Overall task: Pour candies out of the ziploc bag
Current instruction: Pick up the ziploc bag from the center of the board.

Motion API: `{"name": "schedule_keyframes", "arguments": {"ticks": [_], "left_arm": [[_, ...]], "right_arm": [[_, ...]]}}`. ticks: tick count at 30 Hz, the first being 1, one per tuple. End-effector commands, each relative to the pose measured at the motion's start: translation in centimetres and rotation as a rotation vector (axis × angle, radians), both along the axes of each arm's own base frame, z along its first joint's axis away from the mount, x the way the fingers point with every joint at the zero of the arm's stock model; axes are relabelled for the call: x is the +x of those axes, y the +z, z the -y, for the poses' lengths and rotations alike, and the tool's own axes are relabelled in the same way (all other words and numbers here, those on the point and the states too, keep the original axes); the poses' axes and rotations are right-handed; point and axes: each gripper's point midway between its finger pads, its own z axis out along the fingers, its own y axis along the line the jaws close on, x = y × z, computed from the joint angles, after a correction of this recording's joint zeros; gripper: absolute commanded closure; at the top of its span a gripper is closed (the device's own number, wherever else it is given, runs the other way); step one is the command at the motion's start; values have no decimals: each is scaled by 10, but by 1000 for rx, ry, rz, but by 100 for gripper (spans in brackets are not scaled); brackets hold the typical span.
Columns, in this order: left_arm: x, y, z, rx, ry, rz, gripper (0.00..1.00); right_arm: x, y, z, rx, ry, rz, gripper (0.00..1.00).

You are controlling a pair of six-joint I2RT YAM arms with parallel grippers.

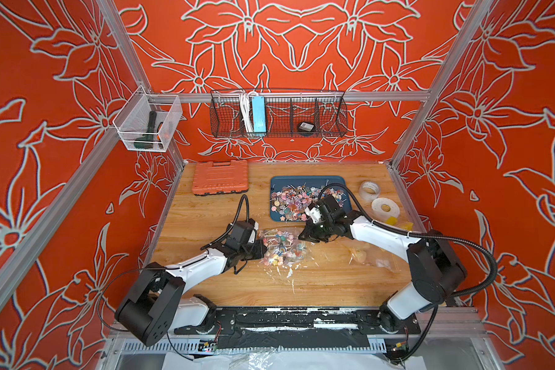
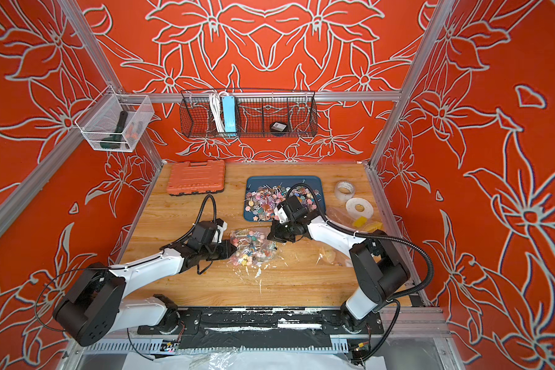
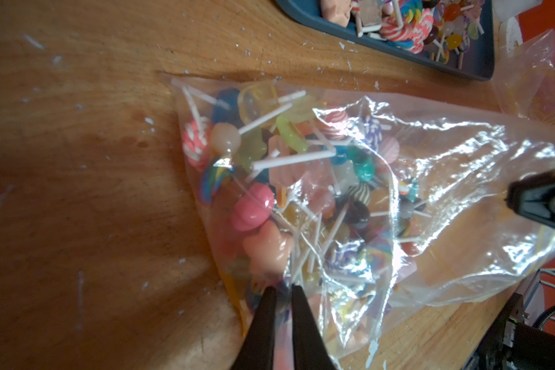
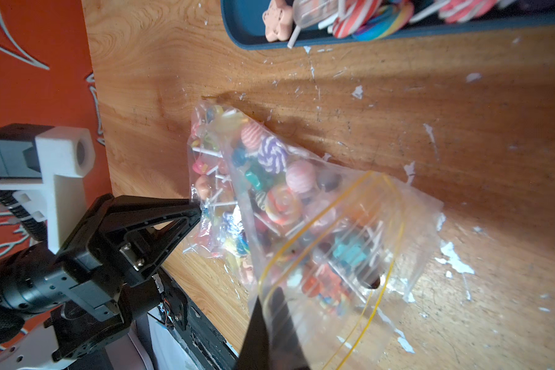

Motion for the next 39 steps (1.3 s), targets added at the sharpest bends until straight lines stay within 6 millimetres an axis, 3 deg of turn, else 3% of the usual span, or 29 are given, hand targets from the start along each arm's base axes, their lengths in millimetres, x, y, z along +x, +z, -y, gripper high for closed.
{"name": "schedule_keyframes", "arguments": {"ticks": [1, 4, 10, 17, 25, 39], "left_arm": [[3, -1, 3, 2, -15, 2, 90], [4, -1, 4, -4, -17, 1, 100], [6, 12, 6, -33, -7, 32, 100], [5, 37, 5, -83, 17, 97, 100], [-2, 31, 2, -98, 29, 91, 100], [1, 45, 7, -143, 35, 122, 100]], "right_arm": [[-1, 5, 2, 9, 4, 2, 100], [-1, 4, 2, 8, 5, 1, 100], [0, 11, 1, 8, 18, 20, 100], [7, 46, -4, 45, 36, 94, 100], [10, 77, -14, 87, 54, 137, 100], [18, 121, -16, 100, 66, 213, 100]]}}
